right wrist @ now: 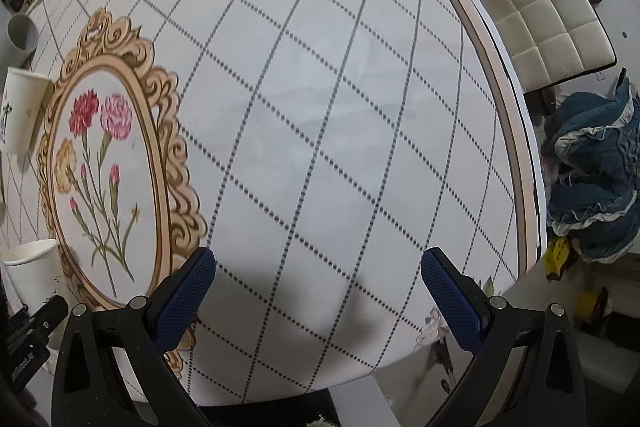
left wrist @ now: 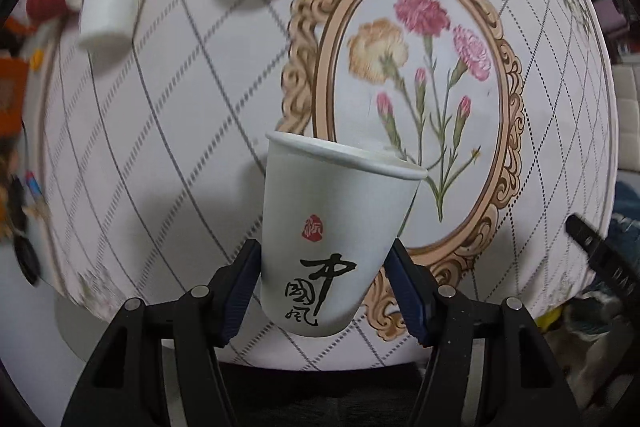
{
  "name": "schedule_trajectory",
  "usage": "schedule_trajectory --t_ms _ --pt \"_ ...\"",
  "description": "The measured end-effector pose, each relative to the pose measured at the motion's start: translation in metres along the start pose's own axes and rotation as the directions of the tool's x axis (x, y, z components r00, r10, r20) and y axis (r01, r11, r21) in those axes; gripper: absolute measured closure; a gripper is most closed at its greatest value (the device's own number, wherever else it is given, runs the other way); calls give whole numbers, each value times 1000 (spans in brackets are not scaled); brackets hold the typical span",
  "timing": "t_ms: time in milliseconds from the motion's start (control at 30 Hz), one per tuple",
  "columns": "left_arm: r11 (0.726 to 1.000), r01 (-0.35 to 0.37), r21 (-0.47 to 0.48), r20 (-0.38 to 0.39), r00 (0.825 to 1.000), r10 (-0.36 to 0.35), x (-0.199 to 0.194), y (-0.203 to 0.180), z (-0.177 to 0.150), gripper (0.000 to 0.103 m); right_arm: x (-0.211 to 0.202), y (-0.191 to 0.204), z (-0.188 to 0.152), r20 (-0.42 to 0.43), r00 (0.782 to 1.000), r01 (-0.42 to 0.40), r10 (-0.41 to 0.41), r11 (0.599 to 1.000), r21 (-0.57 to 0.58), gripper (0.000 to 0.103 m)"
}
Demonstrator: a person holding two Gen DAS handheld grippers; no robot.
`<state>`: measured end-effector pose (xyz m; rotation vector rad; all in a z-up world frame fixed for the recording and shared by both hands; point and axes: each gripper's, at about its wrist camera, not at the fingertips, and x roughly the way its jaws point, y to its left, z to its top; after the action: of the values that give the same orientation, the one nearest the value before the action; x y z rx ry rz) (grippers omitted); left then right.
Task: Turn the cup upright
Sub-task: 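Lift the white cup with the left gripper and rotate it upright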
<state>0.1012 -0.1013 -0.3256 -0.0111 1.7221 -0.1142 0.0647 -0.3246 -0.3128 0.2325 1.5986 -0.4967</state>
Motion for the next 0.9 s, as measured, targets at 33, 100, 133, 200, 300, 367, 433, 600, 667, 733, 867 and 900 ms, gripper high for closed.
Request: schedule_trajectory --t_ms 33,100,133,200,300,367,433,600,667,733,867,900 --pt "1000 20 -17 -12 1000 -20 4 3 -2 43 1 2 -4 -5 1000 6 -6 1000 -4 0" --pt "998 48 -50 -31 998 -49 13 12 -9 43 3 4 -13 -11 1000 14 -14 1000 -6 0" --pt "996 58 -60 -37 997 -61 15 14 -9 43 4 3 -14 -15 1000 17 -17 1000 -6 0" --pt "996 68 -63 -46 996 -71 19 18 -8 43 4 3 -23 -20 1000 22 -22 1000 -3 0" --pt "997 66 -46 -42 997 -68 24 16 -13 42 9 -15 -18 -31 999 28 -28 1000 5 0" --pt "997 69 -44 -33 997 -71 24 15 -12 42 9 -16 -24 -32 999 31 -31 999 9 0" --pt "997 71 -41 -30 997 -72 25 13 -9 41 13 -22 -22 -35 999 32 -32 999 12 0" --pt "999 37 -8 -21 999 -37 32 6 -12 21 13 -22 -27 -36 999 32 -32 999 15 0" --pt "1000 30 -3 -20 999 -30 32 8 -10 19 13 -22 -26 -37 999 32 -31 999 15 0" --pt "1000 20 11 -20 1000 -20 32 9 -8 15 16 -24 -18 -40 999 34 -33 999 14 0" --pt "1000 10 23 -19 1000 -10 30 8 -3 5 17 -22 -16 -42 999 35 -34 999 14 0" --pt "1000 9 25 -18 1000 -8 30 8 -2 5 17 -21 -17 -42 999 35 -34 999 14 0"
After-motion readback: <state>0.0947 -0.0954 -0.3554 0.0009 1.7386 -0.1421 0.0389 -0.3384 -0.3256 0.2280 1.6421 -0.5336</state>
